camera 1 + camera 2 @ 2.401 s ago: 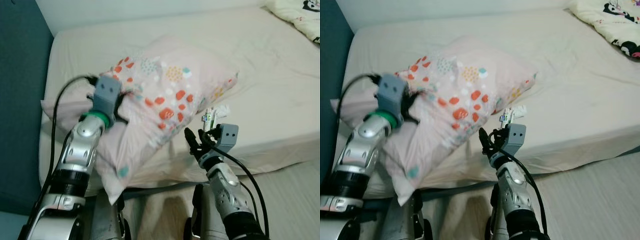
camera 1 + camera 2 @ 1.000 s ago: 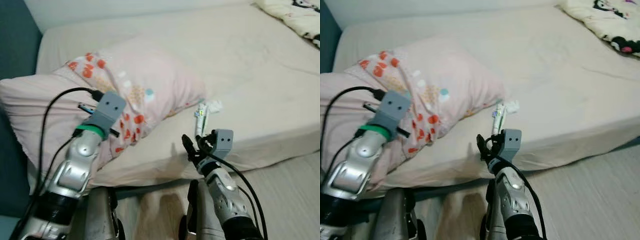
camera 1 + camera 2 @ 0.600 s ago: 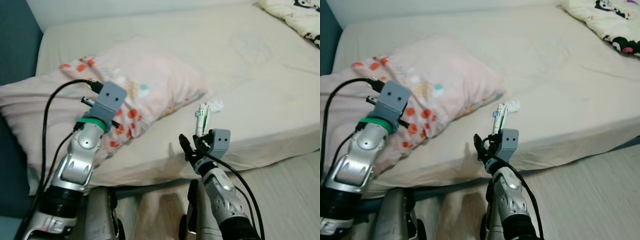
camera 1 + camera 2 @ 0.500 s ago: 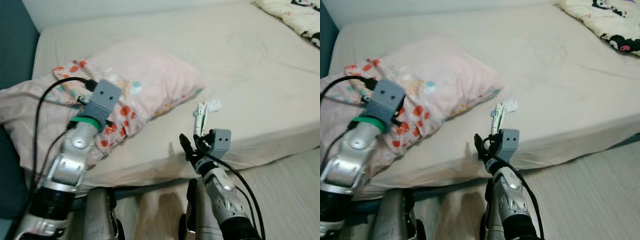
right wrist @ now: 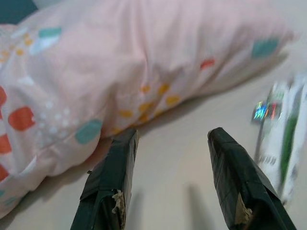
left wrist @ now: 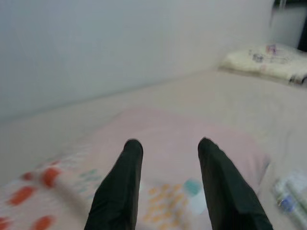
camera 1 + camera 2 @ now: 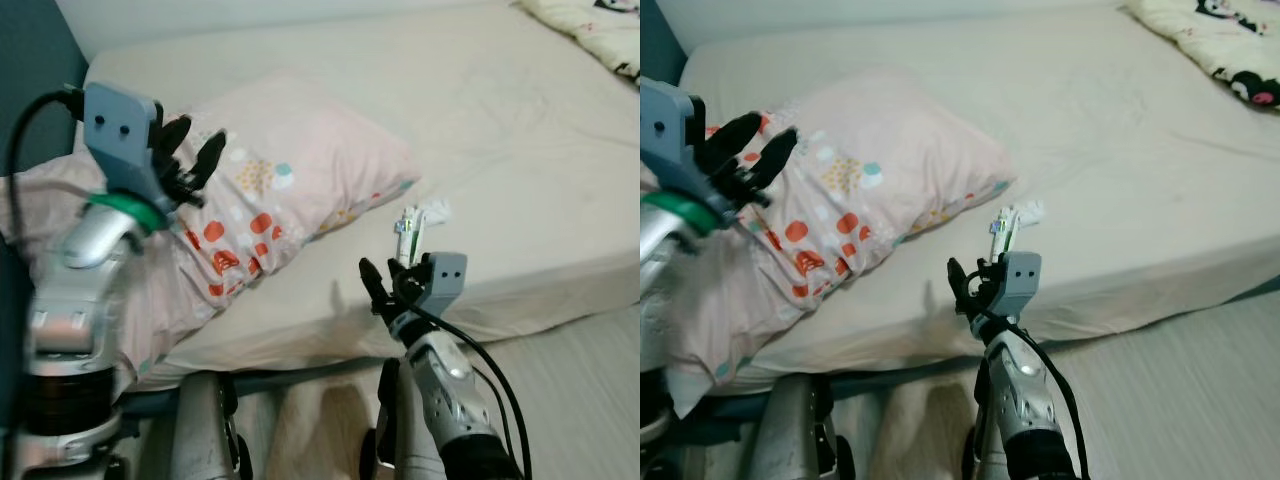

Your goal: Clean up the room

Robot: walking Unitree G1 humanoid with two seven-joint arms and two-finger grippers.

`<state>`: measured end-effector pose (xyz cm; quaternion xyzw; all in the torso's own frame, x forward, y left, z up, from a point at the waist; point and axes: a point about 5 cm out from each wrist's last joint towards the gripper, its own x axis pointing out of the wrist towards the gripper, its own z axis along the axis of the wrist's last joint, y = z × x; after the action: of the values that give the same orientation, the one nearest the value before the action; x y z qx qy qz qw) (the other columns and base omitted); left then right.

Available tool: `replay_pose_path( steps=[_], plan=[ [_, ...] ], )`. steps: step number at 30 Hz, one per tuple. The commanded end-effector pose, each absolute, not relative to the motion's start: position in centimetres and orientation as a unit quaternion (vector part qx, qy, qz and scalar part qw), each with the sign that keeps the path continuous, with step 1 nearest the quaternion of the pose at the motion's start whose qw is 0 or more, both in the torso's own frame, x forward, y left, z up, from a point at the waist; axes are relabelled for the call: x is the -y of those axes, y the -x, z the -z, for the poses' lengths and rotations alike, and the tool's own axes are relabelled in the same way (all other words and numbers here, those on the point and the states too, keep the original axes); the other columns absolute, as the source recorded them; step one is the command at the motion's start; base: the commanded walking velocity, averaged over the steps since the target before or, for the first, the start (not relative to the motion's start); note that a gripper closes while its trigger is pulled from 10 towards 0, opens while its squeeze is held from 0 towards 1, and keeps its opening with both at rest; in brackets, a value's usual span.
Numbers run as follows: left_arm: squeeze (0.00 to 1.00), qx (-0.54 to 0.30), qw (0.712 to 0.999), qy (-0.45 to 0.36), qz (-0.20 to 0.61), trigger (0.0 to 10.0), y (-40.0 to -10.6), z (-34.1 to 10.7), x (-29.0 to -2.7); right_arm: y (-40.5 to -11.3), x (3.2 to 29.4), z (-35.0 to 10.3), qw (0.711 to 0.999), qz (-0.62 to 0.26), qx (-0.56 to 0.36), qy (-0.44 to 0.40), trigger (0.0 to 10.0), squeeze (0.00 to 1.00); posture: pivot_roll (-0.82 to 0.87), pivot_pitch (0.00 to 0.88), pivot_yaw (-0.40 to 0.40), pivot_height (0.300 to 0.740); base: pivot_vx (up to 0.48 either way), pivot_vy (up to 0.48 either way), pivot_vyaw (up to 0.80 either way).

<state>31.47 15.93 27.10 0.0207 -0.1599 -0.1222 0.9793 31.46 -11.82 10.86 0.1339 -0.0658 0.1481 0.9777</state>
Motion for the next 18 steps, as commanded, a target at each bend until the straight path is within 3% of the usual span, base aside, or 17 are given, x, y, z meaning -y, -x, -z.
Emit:
replay_pose_path(
  steps=[1,18],
  plan=[
    [0.00,0.122,0.988,0.003,0.095,10.0,-32.2,-25.3,-15.4,-31.4,12.3,-10.8,0.981,-0.129,0.069,-0.124,10.0,0.00,0.05,0.148,0.038,0.570,0.000,0.000,0.00],
    [0.00,0.081,0.993,0.043,0.080,10.0,-33.4,-23.3,-14.9,-31.6,12.5,-10.7,0.983,-0.127,0.060,-0.122,10.0,0.00,0.05,0.134,0.037,0.635,0.000,0.000,0.00]
  ],
)
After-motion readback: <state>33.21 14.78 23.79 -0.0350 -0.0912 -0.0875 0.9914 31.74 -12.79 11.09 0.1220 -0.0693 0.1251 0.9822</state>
